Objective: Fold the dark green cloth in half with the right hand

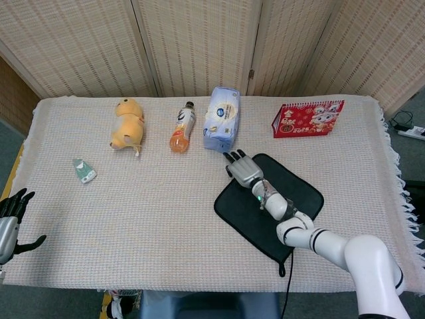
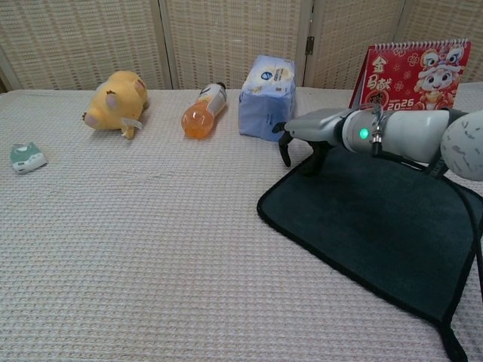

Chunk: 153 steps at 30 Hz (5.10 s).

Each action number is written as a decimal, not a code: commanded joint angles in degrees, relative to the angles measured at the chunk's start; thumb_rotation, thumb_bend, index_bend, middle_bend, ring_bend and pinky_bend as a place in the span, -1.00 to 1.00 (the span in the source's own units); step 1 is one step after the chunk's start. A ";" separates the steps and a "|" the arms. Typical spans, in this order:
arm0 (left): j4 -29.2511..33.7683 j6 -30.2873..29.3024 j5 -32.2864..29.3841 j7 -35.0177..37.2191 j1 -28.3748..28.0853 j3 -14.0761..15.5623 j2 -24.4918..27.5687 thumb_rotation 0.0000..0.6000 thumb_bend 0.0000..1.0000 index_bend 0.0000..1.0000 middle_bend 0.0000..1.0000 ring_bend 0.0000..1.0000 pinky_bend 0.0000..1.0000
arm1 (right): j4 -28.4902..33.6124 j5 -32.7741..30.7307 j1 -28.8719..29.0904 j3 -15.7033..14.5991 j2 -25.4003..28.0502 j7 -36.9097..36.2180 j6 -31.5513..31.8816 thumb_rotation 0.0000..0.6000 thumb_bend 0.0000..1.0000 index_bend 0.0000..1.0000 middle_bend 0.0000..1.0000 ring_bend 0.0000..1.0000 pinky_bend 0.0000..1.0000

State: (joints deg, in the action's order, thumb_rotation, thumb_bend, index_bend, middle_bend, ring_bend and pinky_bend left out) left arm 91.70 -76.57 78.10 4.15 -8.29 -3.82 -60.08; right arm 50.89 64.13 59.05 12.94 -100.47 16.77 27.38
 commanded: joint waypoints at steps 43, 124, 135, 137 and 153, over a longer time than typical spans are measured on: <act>0.26 0.64 0.75 -0.76 -0.21 0.69 -0.21 1.00 -0.47 -1.00 -1.00 -1.00 -1.00 | 3.50 1.41 -1.85 -4.41 3.26 -1.74 5.13 1.00 0.01 0.45 -0.79 -1.00 -1.00; 2.33 -0.61 0.49 -4.81 0.46 1.14 -1.30 1.00 -0.47 -1.00 -1.00 -1.00 -1.00 | 45.34 8.99 -26.56 -21.13 36.80 12.16 21.47 1.00 0.04 -1.00 -1.00 -1.00 -1.00; 2.23 0.35 0.54 -5.19 0.09 1.39 -1.50 1.00 -0.47 -1.00 -1.00 -1.00 -1.00 | 45.71 11.31 -29.14 -21.25 39.46 3.05 22.16 1.00 0.04 -0.92 -1.00 -1.00 -1.00; 2.36 0.22 0.70 -5.31 0.14 1.47 -1.54 1.00 -0.47 -1.00 -1.00 -1.00 -1.00 | 43.99 10.95 -28.42 -21.25 38.21 2.84 19.86 1.00 0.04 -0.90 -1.00 -1.00 -1.00; 2.19 0.20 0.71 -5.54 0.15 1.52 -1.68 1.00 -0.47 -1.00 -1.00 -1.00 -1.00 | 40.84 4.46 -29.51 -21.77 37.08 7.67 17.99 1.00 0.04 -0.69 -1.00 -1.00 -1.00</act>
State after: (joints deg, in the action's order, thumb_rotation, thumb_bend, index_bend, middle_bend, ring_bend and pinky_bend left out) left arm 93.89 -76.36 78.82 -1.38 -8.15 -2.29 -61.75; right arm 91.94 69.06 29.75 -8.78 -63.39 24.06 45.37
